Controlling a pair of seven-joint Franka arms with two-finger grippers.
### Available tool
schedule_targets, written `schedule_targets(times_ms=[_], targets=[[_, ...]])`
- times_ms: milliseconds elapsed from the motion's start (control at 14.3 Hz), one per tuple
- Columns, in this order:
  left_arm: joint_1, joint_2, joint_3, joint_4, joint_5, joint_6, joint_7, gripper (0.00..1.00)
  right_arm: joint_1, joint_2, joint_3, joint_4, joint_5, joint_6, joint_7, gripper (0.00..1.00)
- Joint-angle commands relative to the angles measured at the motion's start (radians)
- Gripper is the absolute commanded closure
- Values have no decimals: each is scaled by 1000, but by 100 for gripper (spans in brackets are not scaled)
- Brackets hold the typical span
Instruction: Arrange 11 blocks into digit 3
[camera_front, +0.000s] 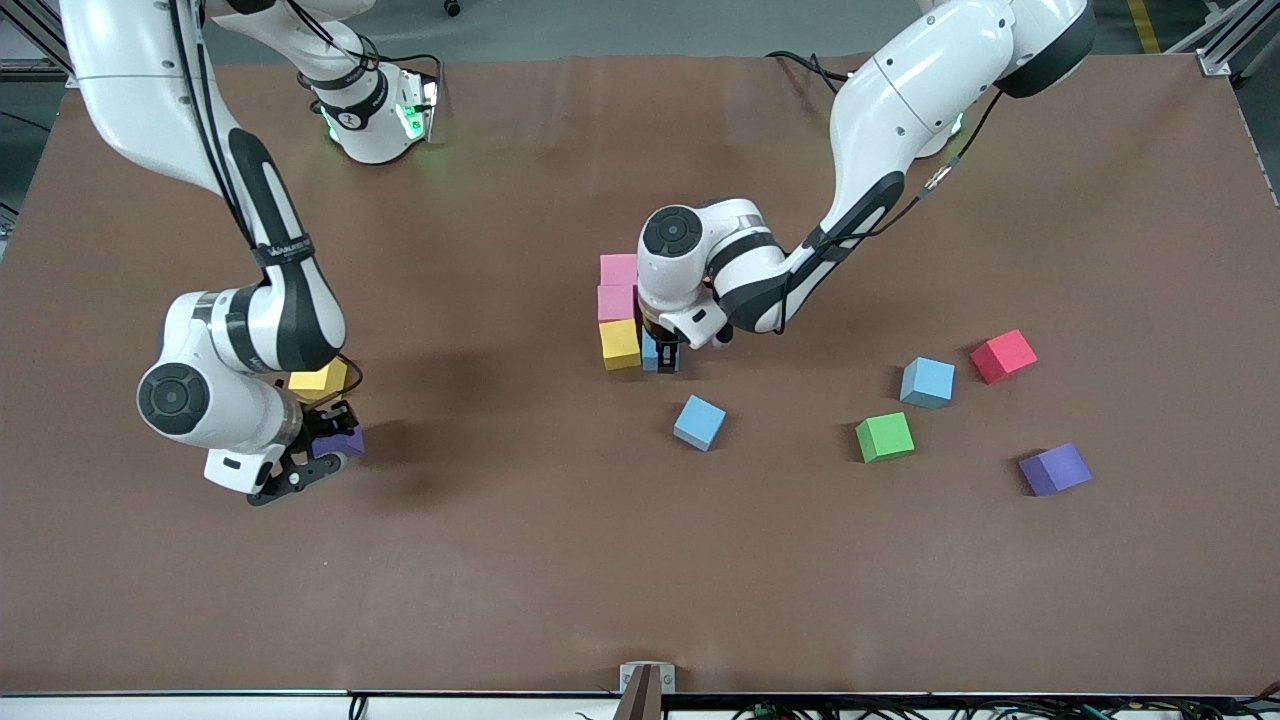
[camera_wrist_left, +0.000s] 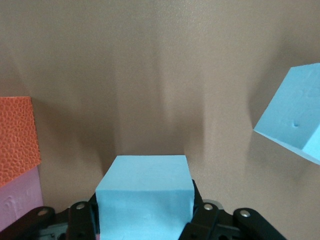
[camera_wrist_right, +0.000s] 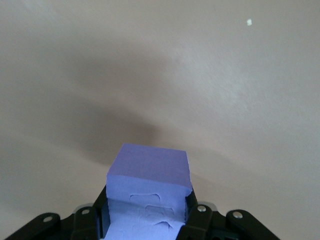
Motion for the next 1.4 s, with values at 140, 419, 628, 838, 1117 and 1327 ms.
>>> schedule_targets(times_ms=[140,419,628,838,1117,1327], targets=[[-30,40,9,25,26,22,-96,81,125,-2,-1,63,14,-42,204,75],[-40,52,9,38,27,22,-107,81,266,39,2,124,14,-75,477,75],[-40,52,9,38,29,22,-105,81,346,100,7,193,38,-70,623,75],[-40,52,9,38,26,22,-107,81,413,145,7,222,83,-56,709,75],[-40,52,9,39,23,22,-105,80,469,202,8,253,96,14,786,75],[-38,52,9,42,21,22,-105,65,483,260,13,307,107,22,788,75]])
